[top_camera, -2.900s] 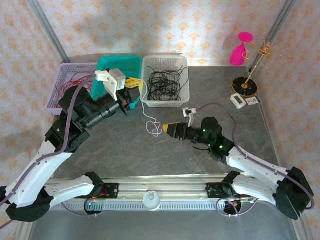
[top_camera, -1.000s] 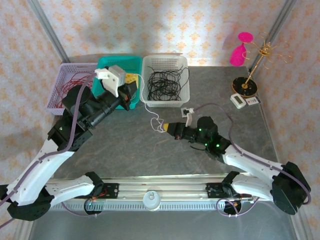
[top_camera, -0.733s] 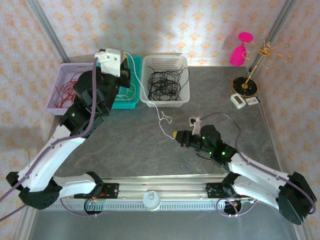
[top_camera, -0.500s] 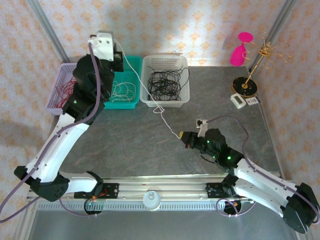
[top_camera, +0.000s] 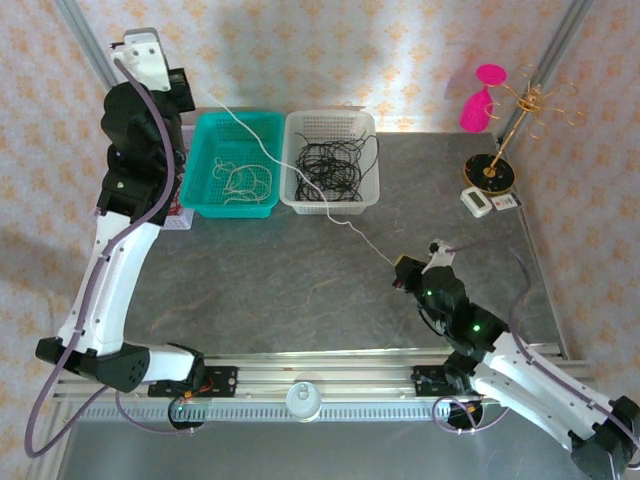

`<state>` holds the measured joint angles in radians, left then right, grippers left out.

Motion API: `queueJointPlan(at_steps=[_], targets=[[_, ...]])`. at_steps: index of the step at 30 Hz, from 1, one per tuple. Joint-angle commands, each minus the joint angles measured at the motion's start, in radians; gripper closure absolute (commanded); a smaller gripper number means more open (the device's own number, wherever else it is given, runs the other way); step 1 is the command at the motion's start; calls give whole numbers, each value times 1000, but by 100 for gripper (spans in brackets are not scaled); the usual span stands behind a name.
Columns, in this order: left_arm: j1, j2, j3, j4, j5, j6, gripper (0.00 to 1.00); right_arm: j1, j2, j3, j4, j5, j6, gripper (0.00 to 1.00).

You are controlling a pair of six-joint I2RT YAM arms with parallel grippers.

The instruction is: Untangle the cables

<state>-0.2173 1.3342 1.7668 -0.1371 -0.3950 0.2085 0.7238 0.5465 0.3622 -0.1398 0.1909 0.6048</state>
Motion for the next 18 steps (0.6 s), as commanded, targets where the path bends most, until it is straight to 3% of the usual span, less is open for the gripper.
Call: queueJointPlan(at_steps=[1, 11, 18], targets=[[55, 1, 20, 22, 37, -16, 100, -2, -29, 42, -119, 185, -7, 100], [228, 7, -17, -6, 175, -108, 100, -4, -103, 125, -204, 507, -70, 100], [286, 24, -11, -19, 224, -129, 100, -4, -142, 150, -214, 539, -123, 100]])
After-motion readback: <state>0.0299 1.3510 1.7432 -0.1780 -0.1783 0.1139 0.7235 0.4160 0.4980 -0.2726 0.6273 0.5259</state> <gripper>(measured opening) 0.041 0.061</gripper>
